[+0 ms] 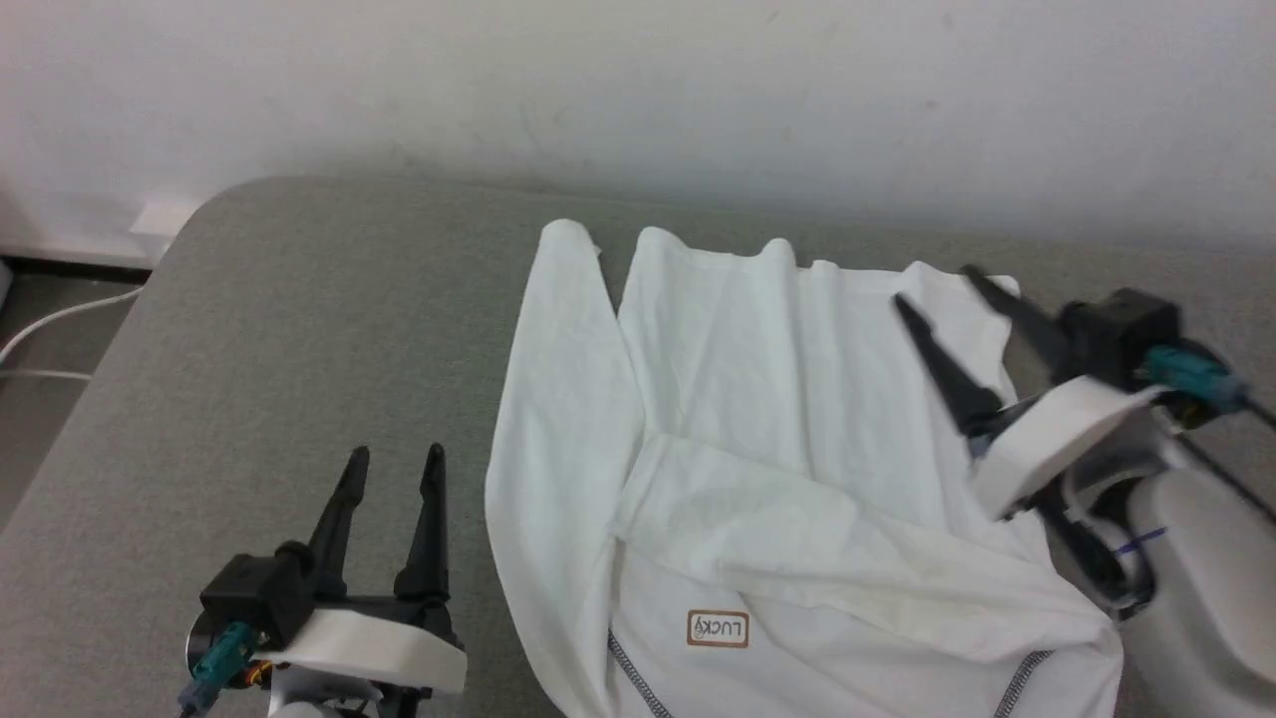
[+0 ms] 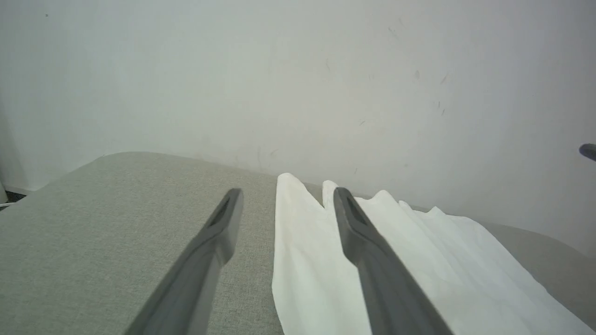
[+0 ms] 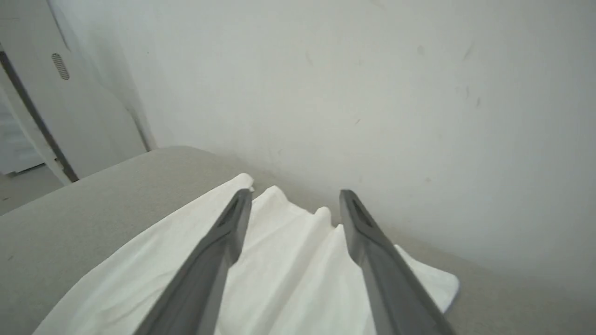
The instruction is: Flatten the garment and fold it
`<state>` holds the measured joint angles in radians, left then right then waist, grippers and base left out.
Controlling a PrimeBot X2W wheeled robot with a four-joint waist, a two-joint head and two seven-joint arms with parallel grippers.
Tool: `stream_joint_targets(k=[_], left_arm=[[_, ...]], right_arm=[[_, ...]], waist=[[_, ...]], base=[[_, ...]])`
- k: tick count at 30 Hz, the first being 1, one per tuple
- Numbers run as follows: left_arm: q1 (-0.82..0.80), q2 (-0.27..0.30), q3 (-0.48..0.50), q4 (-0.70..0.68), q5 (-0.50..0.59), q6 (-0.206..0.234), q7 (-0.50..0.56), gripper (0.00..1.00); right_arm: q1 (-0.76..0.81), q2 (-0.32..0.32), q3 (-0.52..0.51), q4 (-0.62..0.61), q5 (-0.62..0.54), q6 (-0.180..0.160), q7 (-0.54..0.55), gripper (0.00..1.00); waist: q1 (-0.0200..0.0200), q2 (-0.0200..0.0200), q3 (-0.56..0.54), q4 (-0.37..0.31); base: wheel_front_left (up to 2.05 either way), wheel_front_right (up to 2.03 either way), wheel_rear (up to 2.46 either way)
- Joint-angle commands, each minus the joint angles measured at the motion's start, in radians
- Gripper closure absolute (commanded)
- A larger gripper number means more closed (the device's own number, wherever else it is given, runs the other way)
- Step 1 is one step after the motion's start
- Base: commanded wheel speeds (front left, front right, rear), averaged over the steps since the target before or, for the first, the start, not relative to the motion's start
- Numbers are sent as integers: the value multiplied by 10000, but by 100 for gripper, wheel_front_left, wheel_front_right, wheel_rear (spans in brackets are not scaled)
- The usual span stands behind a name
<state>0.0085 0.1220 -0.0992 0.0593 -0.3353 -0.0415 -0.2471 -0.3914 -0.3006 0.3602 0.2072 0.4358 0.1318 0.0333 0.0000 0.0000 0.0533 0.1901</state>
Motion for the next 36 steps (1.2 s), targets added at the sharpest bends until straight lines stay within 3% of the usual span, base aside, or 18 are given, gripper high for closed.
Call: stream_joint_targets(k=[1,7,11,15,21,26,36], left_arm=[[-208,54,46,-76,-87,60,-34,0],[-602,204,259,-43,-188,196,123,0],[-1100,473,466,269,-258,339,629,0],[-2096,1188,359,847,-138,86,1759,0],[-4530,2423,283,1904,-334,-419,4120,0],[-6595,3423,21,3112,-778,-742,6317,0],[-8730,4714,-516,4998,-1305,-864,9225,0]], right_arm=[[-21,-130,-464,-88,-282,-11,-262,0],[1009,179,-3185,-848,-1318,-11,-1249,0],[1797,928,-4468,-1746,-1687,-11,-1463,0],[2396,1751,-5300,-2761,-1911,-11,-1312,0],[2782,2199,-5596,-3864,-1929,-11,-1033,0],[2723,2337,-5456,-4090,-1804,-11,-1026,0],[2540,2461,-5159,-3840,-1633,-11,-1303,0]], waist=[[0,0,-118,-725],[0,0,246,-1563],[0,0,722,-2192],[0,0,1328,-2729],[0,0,2564,-3461],[0,0,3488,-3974],[0,0,4357,-4566]], base=[[0,0,0],[0,0,0],[0,0,0],[0,0,0],[0,0,0],[0,0,0],[0,0,0]])
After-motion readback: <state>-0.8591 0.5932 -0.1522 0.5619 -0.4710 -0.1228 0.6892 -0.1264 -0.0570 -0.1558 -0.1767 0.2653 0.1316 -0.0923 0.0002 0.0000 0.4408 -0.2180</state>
